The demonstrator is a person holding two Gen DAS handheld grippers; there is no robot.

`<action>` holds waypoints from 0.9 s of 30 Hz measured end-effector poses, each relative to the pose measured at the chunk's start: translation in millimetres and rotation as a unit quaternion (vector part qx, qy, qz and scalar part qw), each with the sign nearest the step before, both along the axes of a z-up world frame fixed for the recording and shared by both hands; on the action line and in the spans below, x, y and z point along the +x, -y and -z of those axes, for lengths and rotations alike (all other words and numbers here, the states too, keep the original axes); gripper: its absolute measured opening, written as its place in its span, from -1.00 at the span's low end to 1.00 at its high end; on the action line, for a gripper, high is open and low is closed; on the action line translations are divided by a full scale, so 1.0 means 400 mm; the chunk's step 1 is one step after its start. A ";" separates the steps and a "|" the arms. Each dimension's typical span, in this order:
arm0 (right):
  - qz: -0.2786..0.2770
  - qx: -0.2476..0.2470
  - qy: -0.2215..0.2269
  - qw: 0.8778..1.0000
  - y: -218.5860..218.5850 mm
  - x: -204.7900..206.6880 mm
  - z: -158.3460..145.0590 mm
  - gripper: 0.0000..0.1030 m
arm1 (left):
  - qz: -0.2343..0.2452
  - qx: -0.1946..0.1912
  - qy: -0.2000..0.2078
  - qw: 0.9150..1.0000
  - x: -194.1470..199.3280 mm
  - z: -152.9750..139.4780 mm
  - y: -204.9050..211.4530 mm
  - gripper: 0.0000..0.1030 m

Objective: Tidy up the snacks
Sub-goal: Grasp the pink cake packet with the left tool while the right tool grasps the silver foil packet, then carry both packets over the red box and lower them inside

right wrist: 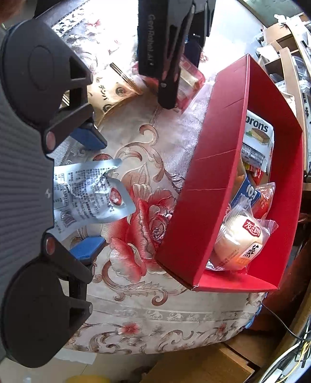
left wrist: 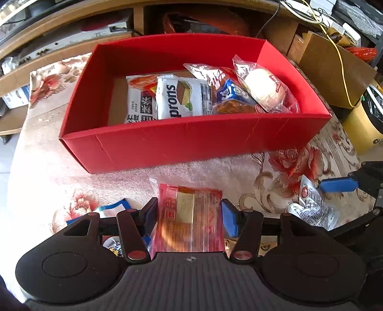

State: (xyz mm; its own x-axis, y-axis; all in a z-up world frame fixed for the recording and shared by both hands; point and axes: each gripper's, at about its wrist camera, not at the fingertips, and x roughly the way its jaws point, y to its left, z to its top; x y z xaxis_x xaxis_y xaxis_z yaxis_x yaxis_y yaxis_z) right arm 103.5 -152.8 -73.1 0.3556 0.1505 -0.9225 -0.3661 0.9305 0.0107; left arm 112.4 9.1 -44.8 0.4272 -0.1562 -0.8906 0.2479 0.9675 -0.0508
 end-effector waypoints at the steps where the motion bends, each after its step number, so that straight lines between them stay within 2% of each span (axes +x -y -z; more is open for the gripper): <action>1: 0.002 0.000 0.002 1.000 0.000 -0.002 0.001 0.49 | 0.001 0.001 0.000 1.000 0.001 0.004 0.000 0.25; 3: 0.008 0.004 0.004 1.000 0.002 -0.003 0.001 0.52 | 0.002 0.003 -0.004 1.000 0.002 0.009 0.004 0.32; 7: -0.002 0.006 0.001 1.000 -0.010 -0.006 0.008 0.77 | 0.011 0.014 0.000 1.000 -0.002 0.016 0.015 0.46; 9: -0.001 0.004 0.003 1.000 -0.015 -0.009 0.010 0.78 | 0.015 0.021 0.004 1.000 -0.004 0.018 0.020 0.46; 12: 0.004 0.002 0.006 1.000 -0.010 -0.010 0.004 0.62 | 0.021 0.035 0.008 0.999 -0.008 0.018 0.027 0.34; 13: 0.005 0.003 0.008 1.000 -0.006 -0.012 0.001 0.50 | 0.023 0.037 0.009 0.999 -0.011 0.016 0.032 0.26; 14: 0.007 0.003 0.011 1.000 -0.003 -0.017 -0.004 0.28 | 0.024 0.038 0.009 0.999 -0.013 0.014 0.034 0.24; 16: 0.009 0.007 0.016 1.000 0.002 -0.025 -0.016 -0.01 | 0.027 0.036 0.008 0.999 -0.017 0.011 0.039 0.22; 27: 0.005 -0.017 0.056 0.998 -0.013 -0.064 -0.045 -0.13 | 0.042 0.024 0.020 0.999 -0.038 -0.014 0.058 0.22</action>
